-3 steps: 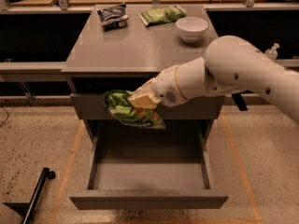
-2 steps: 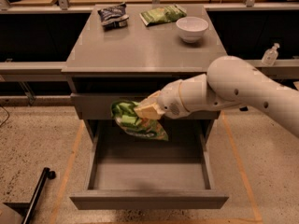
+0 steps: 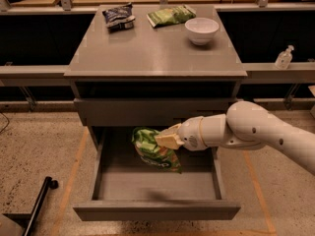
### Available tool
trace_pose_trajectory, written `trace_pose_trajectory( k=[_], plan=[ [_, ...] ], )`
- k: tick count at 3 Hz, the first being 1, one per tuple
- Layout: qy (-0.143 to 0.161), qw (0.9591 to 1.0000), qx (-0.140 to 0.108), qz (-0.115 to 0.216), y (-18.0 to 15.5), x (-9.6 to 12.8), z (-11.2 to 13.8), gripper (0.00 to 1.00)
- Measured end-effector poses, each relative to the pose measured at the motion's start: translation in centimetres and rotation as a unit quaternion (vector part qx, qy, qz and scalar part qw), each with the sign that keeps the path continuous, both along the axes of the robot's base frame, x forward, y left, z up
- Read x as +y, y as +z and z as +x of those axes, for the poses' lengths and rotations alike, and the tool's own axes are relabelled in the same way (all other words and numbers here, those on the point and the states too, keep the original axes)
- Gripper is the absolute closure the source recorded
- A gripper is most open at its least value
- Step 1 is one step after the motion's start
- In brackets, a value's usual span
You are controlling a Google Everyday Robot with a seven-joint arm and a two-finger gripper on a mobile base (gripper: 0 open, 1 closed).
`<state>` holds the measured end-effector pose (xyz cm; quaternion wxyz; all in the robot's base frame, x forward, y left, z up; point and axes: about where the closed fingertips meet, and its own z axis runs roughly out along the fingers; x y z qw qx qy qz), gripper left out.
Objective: Place green rice chip bag into middle drawer
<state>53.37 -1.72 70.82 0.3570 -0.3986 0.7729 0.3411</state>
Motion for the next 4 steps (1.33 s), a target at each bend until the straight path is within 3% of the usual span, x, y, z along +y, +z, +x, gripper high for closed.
trace_pose_trajectory(
  k=[1,4],
  plan=[
    [0.002,1.0,-0.001,-0.003,-0.2,0.2,0.0,1.0],
    [-0.028,0.9955,0.085,-0.03,-10.8,-2.0,0.5,1.0]
  ],
)
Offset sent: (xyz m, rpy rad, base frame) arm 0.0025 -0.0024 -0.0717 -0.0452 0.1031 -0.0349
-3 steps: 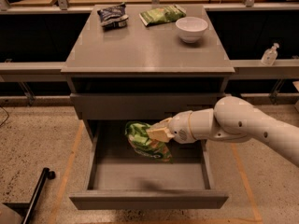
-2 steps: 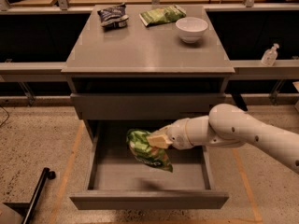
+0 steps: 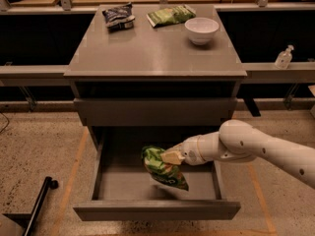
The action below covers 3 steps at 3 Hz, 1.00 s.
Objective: Place green rice chip bag into middle drawer
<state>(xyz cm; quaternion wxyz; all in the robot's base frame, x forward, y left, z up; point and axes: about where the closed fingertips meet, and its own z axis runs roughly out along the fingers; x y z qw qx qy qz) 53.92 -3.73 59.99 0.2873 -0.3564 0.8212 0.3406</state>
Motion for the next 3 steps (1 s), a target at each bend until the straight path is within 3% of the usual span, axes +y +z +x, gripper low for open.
trace_pose_trajectory(
  k=[1,3],
  plan=[
    [-0.011,0.9994,0.029,-0.015,-3.2,-1.4,0.5,0.81],
    [-0.061,0.9938,0.091,-0.02,-9.2,-3.6,0.3,0.36]
  ],
)
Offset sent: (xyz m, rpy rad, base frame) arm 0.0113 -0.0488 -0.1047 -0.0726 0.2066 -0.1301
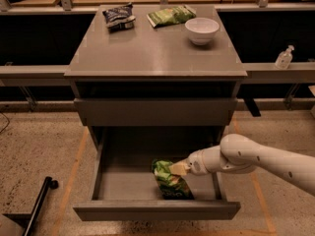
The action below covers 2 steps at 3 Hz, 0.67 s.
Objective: Place green rice chip bag into middle drawer
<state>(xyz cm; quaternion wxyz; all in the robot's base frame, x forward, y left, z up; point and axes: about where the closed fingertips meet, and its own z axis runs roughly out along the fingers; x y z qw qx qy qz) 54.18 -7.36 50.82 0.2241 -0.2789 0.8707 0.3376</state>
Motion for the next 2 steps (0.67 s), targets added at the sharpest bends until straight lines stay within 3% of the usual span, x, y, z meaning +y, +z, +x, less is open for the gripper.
trace_pose_trajectory(
  k=[1,2],
  plan=[
    [-0.023,0.9994,0.017,0.019,-0.64,0.27,-0.7,0.11],
    [-0.021,0.9995,0.017,0.018,-0.69,0.41,-0.71,0.0]
  ],
)
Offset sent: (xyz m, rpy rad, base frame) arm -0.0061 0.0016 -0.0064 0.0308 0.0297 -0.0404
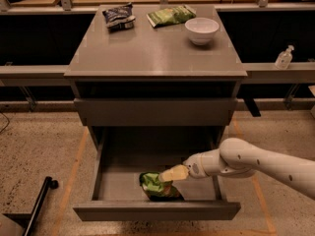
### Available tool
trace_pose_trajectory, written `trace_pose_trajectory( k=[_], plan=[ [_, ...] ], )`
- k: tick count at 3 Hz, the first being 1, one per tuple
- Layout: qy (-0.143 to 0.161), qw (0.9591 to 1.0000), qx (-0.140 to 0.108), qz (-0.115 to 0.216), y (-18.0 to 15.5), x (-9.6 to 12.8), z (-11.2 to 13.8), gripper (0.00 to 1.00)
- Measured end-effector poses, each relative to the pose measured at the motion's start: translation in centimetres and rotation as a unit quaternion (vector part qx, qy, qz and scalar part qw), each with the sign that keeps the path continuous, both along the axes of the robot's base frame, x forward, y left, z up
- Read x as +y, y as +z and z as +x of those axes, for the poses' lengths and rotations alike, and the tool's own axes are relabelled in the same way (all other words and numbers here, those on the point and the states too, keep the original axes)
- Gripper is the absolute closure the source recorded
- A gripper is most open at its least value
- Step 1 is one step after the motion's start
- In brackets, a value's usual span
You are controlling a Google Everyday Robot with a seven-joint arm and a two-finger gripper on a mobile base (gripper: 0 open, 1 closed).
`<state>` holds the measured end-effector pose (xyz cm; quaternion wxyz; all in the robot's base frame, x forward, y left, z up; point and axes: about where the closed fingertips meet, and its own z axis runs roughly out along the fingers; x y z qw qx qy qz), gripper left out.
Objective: Place green rice chip bag into middle drawer
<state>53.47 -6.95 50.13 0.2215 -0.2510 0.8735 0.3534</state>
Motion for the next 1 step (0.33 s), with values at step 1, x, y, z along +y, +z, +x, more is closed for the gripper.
trace_pose_trajectory(
  k=[1],
  plan=[
    [0.0,1.0,0.0,0.0,0.0,0.01,0.0,0.0]
  ],
)
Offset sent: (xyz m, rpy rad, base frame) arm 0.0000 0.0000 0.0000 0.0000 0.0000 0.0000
